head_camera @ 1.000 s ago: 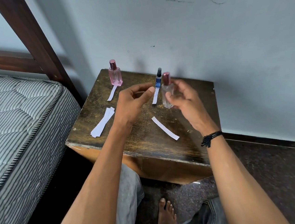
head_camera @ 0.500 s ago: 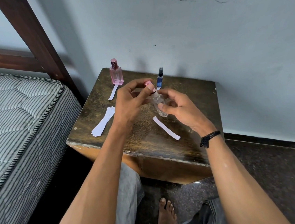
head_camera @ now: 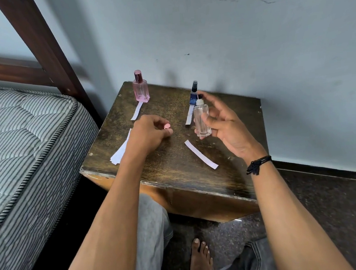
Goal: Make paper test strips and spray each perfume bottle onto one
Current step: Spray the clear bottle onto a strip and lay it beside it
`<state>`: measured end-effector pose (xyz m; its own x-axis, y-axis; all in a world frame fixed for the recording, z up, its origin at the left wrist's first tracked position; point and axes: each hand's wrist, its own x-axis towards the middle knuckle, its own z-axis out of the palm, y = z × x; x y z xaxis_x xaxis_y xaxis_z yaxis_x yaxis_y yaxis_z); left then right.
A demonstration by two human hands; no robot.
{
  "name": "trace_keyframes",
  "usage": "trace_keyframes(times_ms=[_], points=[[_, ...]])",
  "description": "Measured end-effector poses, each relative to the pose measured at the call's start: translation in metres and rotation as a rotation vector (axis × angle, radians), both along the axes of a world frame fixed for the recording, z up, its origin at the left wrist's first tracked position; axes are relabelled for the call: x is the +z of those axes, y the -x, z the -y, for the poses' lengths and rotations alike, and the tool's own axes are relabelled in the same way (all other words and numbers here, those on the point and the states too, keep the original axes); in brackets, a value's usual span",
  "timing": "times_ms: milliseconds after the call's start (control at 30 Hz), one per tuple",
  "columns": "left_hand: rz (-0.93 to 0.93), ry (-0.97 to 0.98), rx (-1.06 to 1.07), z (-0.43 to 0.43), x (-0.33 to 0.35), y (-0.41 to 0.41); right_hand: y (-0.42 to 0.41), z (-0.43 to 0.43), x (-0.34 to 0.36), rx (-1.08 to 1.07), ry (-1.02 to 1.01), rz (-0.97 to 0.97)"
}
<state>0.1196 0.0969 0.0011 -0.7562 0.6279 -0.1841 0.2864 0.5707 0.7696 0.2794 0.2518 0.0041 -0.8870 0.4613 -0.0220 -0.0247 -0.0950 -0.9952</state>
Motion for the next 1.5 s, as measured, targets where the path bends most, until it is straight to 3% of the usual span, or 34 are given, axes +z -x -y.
trace_keyframes(times_ms=[467, 600, 700, 967, 1233, 1500], points=[[0.060, 0.031, -0.135, -0.001, -0.001, -0.002, -0.004, 0.006, 0.014, -0.153, 0.025, -0.091], [0.136, -0.022, -0.200, 0.001, -0.001, -0.001, -0.002, 0.004, 0.010, -0.219, -0.082, -0.046], [0.015, -0.040, -0.252, -0.003, 0.001, -0.004, -0.001, 0.000, 0.004, -0.247, -0.190, 0.027], [-0.371, 0.178, -0.322, -0.018, -0.004, -0.030, -0.010, -0.006, -0.004, -0.154, -0.379, 0.194], [-0.419, 0.227, -0.327, -0.018, -0.005, -0.036, -0.026, 0.017, -0.013, -0.178, -0.401, 0.279], [-0.396, 0.230, -0.318, -0.019, -0.002, -0.039, -0.044, 0.041, -0.025, -0.323, -0.277, 0.245]])
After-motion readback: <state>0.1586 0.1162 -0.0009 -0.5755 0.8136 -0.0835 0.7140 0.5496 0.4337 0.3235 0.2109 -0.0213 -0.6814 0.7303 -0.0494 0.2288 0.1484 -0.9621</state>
